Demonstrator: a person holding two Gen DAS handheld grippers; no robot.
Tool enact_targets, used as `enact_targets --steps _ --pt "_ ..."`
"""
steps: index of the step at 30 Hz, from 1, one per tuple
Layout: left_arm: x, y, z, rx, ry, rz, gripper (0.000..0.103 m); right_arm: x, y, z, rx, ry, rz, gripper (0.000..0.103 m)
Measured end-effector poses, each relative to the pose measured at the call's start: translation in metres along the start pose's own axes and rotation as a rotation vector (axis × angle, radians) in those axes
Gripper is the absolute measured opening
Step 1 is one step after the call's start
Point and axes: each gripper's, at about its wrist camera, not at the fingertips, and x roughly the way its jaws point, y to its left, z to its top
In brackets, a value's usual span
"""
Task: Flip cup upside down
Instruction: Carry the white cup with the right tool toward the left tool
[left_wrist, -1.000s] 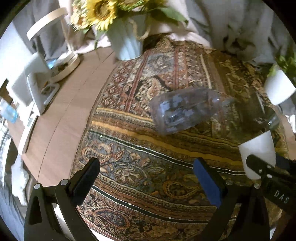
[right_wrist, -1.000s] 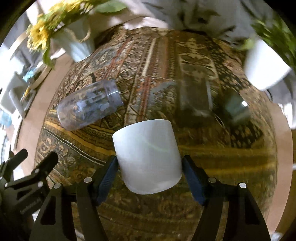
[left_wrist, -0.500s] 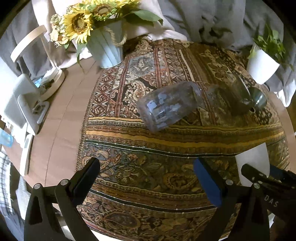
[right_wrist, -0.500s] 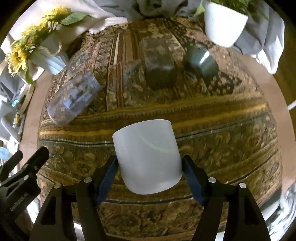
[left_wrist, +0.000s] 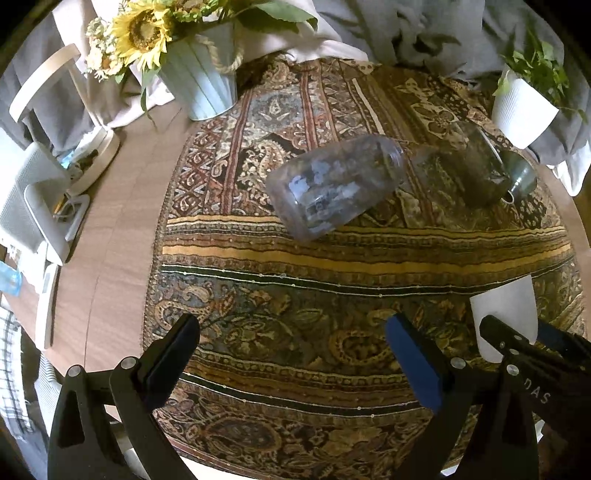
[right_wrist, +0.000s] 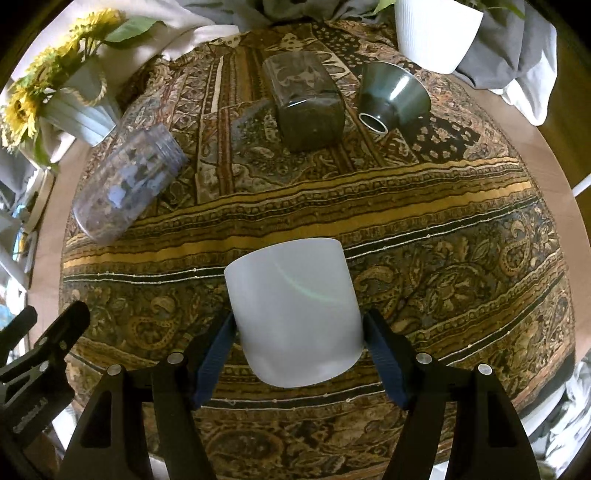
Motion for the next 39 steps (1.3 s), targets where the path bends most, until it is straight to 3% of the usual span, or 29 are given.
enact_targets --steps 3,5,21,39 --pt "-0.002 0.000 0.000 -0.008 -0.004 0.003 0.103 0.000 0.000 0.001 0.002 0.002 0.009 0.073" --pt "-0.004 0.000 0.000 -0.015 -0.010 0.003 0.103 -0.006 0.000 0.000 -0.003 -0.010 0.005 0.083" --pt "-0.046 -0.022 -0.005 -0.060 -0.062 -0.032 0.103 -0.067 -0.024 -0.006 -0.038 -0.090 0.034 0.083" --pt "-0.064 -0.101 -0.018 -0.028 -0.054 -0.057 0.103 -0.086 -0.103 0.003 -0.012 -0.124 0.013 0.083"
